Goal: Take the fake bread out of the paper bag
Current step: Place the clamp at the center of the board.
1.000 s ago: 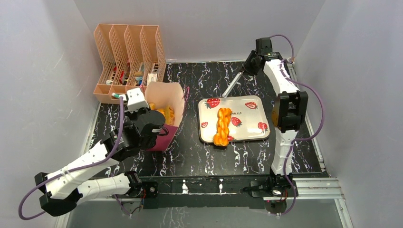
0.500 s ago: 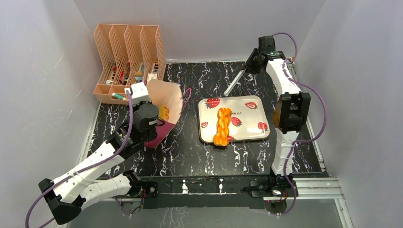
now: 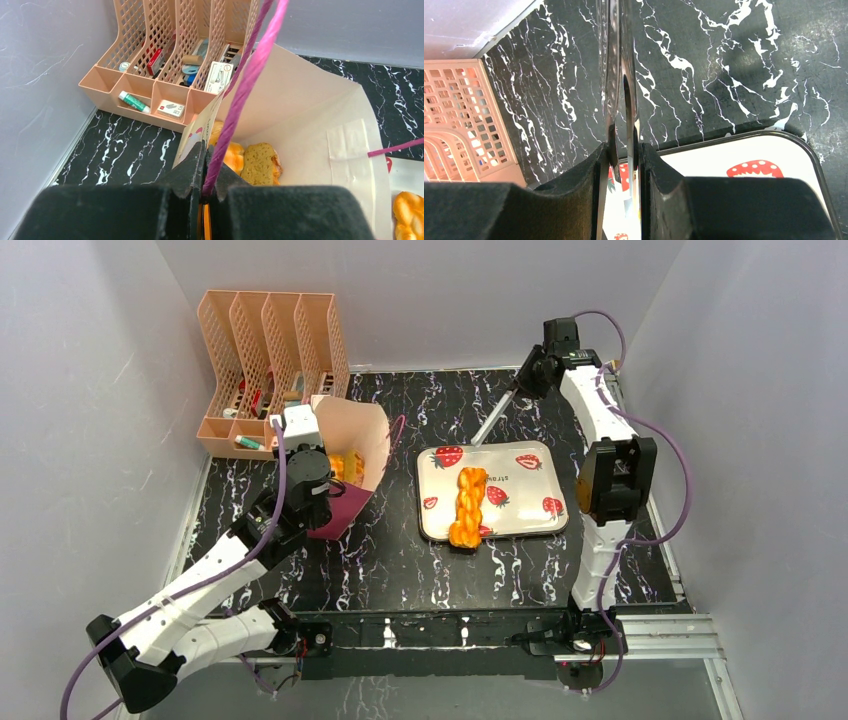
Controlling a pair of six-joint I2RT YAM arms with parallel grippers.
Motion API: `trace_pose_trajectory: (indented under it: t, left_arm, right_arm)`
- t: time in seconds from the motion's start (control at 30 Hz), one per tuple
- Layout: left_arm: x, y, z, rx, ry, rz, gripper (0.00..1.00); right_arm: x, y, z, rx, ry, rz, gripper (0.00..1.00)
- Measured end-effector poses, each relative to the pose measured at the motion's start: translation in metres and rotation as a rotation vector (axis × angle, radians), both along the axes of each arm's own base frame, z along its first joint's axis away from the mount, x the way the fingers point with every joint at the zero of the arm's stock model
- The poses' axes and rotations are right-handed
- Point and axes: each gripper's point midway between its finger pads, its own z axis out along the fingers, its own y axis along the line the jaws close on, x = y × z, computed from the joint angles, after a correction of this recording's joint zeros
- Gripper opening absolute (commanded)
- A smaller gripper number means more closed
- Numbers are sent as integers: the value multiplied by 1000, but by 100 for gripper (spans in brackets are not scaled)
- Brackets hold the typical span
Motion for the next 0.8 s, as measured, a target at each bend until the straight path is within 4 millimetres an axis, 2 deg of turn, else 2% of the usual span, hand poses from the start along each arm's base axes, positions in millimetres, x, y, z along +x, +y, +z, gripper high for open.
trace_pose_trajectory:
  t: [0.13, 0.5, 0.63, 0.8]
  left_arm:
    - [1, -1, -1, -1, 4, -8, 0]
    - [0, -3, -9, 18, 37, -26, 0]
    - [1, -5, -15, 30, 62, -31, 0]
    - [1, -6, -17, 30, 79, -31, 0]
  right_arm:
    - [-8, -2, -2, -12, 12, 1, 12]
    - [-32, 2, 17, -43, -12, 14, 12]
    - [-44, 16, 21, -63, -21, 56, 12]
    - [-61, 46, 22, -78, -28, 140, 12]
